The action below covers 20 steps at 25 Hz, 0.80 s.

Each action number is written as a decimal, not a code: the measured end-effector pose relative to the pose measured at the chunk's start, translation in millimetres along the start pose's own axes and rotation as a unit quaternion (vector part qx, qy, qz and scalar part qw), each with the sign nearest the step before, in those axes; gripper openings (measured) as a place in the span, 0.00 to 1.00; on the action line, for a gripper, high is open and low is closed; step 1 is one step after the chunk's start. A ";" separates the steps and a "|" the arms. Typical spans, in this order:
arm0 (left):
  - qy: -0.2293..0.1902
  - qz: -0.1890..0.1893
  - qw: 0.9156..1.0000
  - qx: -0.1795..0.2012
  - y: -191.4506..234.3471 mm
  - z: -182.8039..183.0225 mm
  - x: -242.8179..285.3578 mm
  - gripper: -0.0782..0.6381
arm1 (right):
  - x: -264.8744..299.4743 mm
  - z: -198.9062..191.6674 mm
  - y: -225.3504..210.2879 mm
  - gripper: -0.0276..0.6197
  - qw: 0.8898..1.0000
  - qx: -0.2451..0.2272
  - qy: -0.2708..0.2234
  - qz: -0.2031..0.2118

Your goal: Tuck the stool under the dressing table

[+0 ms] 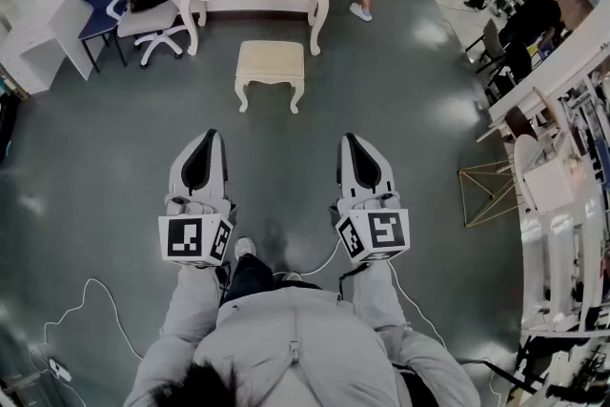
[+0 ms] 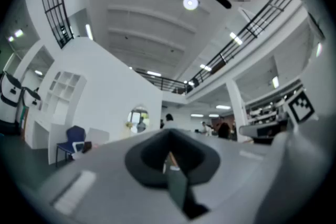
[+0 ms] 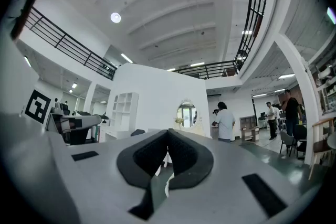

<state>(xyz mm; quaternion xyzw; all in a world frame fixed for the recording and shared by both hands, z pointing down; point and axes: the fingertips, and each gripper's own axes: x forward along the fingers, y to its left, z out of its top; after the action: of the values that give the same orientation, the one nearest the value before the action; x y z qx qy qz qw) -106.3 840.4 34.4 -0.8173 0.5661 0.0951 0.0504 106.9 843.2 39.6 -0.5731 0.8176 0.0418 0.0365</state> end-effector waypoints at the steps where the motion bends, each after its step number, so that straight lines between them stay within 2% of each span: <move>1: 0.000 0.000 1.000 -0.001 -0.1 -0.3 -0.1 0.12 | -0.3 0.2 0.0 0.05 1.000 0.000 -0.001 0.000; 11: -0.003 -0.010 1.000 0.005 5.9 2.4 11.0 0.12 | 11.5 1.9 2.9 0.05 1.000 -0.004 -0.006 -0.002; 20: -0.004 -0.021 1.000 0.006 32.8 -1.5 37.6 0.12 | 47.0 3.0 4.2 0.05 1.000 0.007 -0.021 -0.017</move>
<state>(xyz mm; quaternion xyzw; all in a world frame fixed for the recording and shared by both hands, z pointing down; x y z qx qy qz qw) -124.0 794.0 28.7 -0.8280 0.5495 0.0941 0.0598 87.0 801.0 31.7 -0.5853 0.8073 0.0474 0.0579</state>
